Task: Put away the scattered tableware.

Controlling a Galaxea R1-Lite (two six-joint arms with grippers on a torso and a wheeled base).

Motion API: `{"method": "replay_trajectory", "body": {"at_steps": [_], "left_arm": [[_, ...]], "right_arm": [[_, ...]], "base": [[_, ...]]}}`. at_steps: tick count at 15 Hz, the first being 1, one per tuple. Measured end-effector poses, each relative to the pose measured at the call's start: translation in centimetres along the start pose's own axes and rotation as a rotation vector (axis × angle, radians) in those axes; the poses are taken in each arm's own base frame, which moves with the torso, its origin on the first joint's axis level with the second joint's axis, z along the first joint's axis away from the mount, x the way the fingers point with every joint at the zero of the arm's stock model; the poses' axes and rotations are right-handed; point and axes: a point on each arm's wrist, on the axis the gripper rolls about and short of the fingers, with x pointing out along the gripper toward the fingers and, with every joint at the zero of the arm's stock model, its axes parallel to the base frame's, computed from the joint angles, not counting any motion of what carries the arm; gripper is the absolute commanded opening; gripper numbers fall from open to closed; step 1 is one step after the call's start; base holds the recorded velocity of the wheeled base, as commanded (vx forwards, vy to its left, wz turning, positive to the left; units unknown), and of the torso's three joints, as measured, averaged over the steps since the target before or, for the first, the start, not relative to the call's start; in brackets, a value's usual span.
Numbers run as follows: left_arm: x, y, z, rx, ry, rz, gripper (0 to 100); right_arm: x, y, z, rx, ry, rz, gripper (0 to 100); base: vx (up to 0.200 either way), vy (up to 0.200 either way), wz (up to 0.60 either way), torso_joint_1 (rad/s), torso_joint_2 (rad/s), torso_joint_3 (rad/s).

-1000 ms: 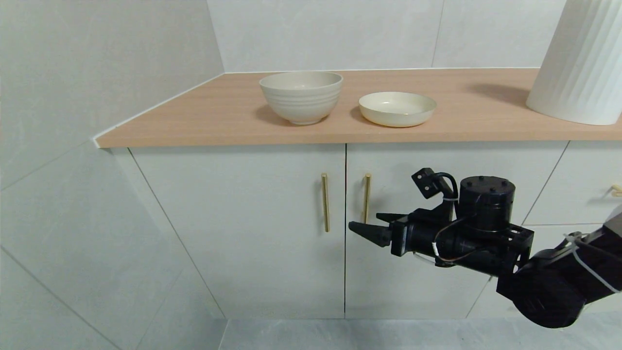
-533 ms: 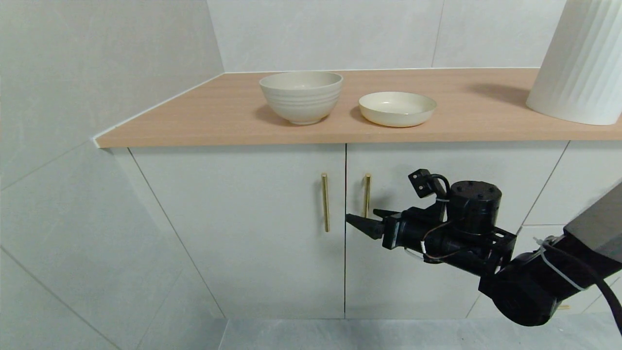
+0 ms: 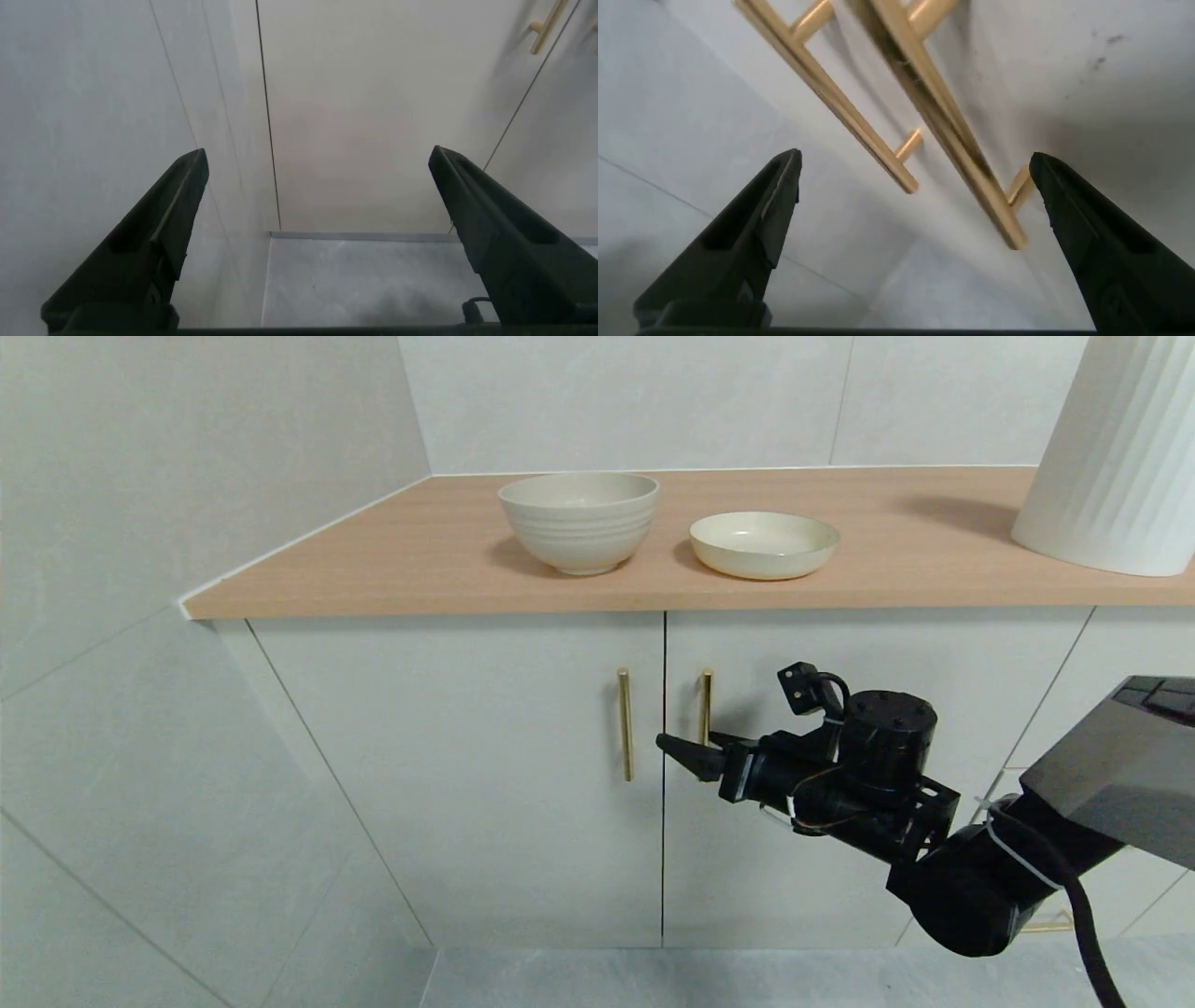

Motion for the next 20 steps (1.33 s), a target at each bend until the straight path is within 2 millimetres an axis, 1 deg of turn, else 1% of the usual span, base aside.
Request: {"method": "replay_trajectory", "body": {"at_steps": [3,6,10,15,20], "left_arm": [[0.0,0.0,0.0,-0.001,0.000,0.000,100],[0.0,0.0,0.0,-0.001,0.000,0.000,100],[0.0,0.0,0.0,-0.001,0.000,0.000,100],[0.0,0.0,0.0,-0.001,0.000,0.000,100],[0.0,0.0,0.0,-0.001,0.000,0.000,100]], "right_arm": [[0.4,0.8,0.0,0.072,-0.013,0.035,100],[0.4,1.1,0.0,0.122,-0.009,0.049,100],[-0.4,1.8,0.2,0.134,0.025,0.110,100],[-2.5,2.7,0.6,0.159,0.101,0.214,100],[-6.1,4.3,1.6,0.154,0.150,0.315,100]], "base": [[0.000,0.000,0.00,0.000,0.00,0.000],[0.000,0.000,0.00,0.000,0.00,0.000],[0.000,0.000,0.00,0.000,0.00,0.000],[0.000,0.000,0.00,0.000,0.00,0.000],[0.000,0.000,0.00,0.000,0.00,0.000]]}}
